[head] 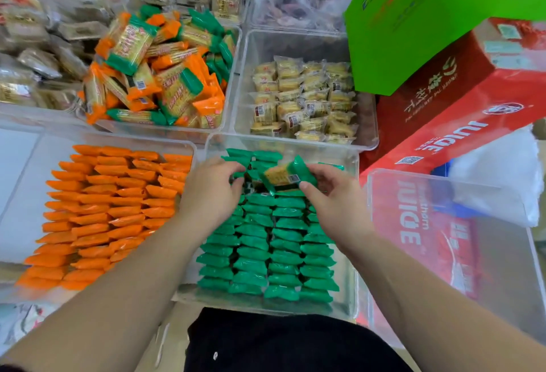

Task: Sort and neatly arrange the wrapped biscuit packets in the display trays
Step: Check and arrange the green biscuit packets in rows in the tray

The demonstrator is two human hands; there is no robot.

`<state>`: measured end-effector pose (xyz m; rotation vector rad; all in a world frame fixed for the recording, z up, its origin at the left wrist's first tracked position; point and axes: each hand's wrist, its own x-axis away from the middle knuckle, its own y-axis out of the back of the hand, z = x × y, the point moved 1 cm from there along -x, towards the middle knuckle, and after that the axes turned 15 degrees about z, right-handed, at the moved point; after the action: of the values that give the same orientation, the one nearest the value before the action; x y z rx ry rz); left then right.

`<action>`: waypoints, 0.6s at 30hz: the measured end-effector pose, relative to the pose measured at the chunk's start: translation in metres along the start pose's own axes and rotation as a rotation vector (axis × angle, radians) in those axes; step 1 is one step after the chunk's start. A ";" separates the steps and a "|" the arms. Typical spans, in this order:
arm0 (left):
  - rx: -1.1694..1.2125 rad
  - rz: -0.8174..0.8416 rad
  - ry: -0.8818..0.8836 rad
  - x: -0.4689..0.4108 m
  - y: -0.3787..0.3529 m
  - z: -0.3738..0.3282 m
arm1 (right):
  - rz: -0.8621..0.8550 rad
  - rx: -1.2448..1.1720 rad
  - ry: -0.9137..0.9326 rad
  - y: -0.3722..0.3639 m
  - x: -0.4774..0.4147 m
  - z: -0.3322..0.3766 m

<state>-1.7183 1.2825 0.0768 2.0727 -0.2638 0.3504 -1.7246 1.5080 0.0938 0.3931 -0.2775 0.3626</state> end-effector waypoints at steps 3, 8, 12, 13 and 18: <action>-0.219 -0.017 -0.055 -0.026 -0.002 0.001 | -0.003 0.153 0.037 -0.007 -0.009 -0.002; -0.367 0.105 -0.084 -0.046 -0.013 -0.006 | 0.050 0.455 0.165 -0.019 -0.010 -0.017; -0.328 0.066 -0.136 -0.051 -0.017 -0.003 | 0.154 0.623 0.304 -0.024 -0.012 -0.025; -0.318 0.059 -0.145 -0.052 -0.018 -0.003 | 0.162 0.643 0.319 -0.026 -0.013 -0.027; -0.146 0.009 -0.173 -0.049 -0.015 -0.001 | 0.162 0.691 0.340 -0.037 -0.017 -0.032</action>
<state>-1.7598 1.2926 0.0476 1.9599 -0.3915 0.1526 -1.7188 1.4845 0.0476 0.9775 0.1631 0.6762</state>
